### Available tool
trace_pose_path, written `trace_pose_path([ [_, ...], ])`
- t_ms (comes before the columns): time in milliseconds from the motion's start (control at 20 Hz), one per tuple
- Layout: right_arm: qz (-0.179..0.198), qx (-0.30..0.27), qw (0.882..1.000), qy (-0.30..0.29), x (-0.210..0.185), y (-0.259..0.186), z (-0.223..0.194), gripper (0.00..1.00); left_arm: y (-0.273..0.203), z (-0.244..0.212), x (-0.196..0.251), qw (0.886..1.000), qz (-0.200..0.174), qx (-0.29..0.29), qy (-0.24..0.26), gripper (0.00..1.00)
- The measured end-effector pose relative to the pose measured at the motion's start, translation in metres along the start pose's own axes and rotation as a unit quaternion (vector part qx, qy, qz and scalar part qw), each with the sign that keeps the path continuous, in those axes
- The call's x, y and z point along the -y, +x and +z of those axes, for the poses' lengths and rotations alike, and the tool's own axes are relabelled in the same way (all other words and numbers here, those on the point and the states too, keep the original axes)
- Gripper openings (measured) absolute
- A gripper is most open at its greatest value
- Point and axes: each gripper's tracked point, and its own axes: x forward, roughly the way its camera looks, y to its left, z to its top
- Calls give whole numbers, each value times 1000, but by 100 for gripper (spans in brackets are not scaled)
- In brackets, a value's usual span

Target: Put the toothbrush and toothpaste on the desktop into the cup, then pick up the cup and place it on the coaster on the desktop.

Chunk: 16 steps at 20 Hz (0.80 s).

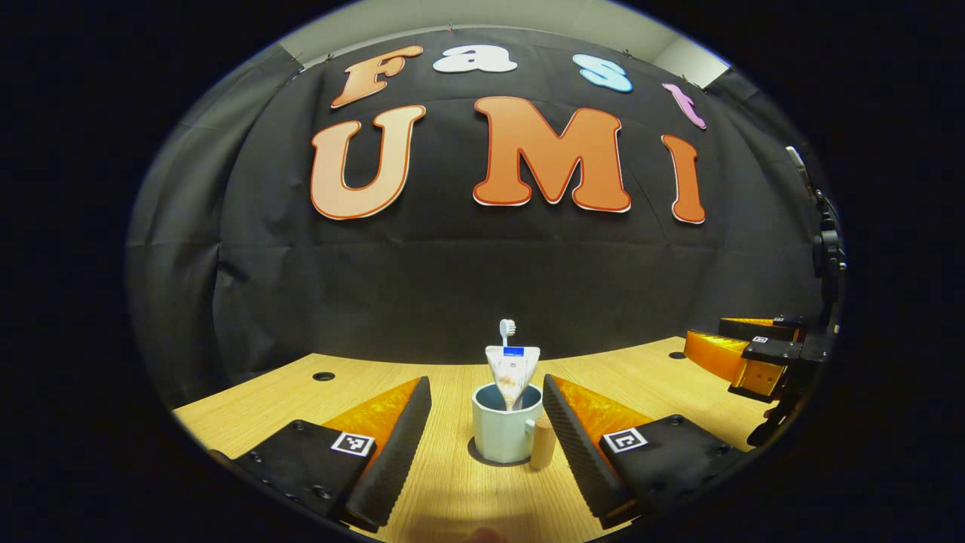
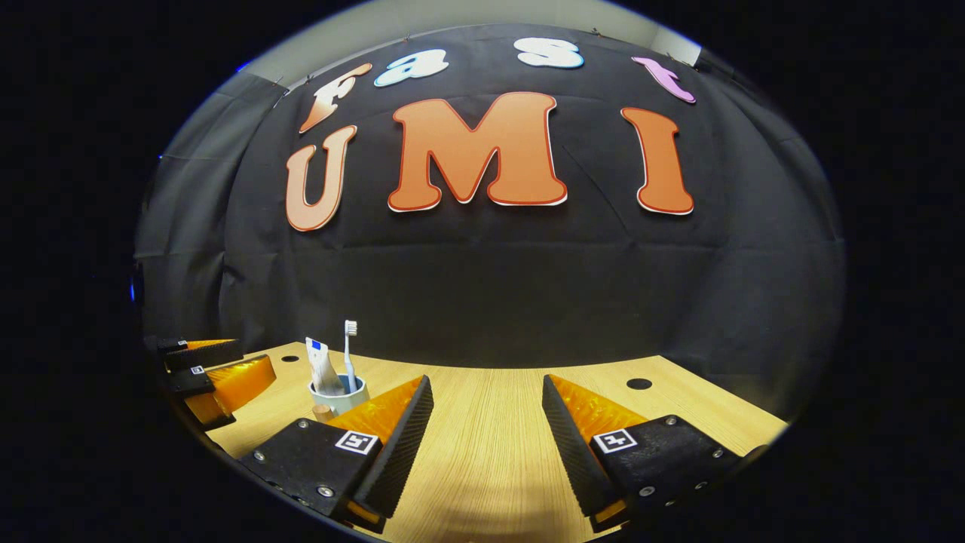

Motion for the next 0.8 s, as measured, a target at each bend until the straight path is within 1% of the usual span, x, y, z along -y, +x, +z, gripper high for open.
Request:
trace_pose_path([
  [200,-1,2,1000,-5,-1,-1,-1,88,-1,4,-3,1000,5,8,-2,94],
  [550,-5,-6,1000,11,4,1,-4,88,-3,10,-10,1000,15,20,-6,94],
  [800,-4,-4,1000,10,3,0,-3,88,-3,9,-10,1000,15,19,-8,94],
])
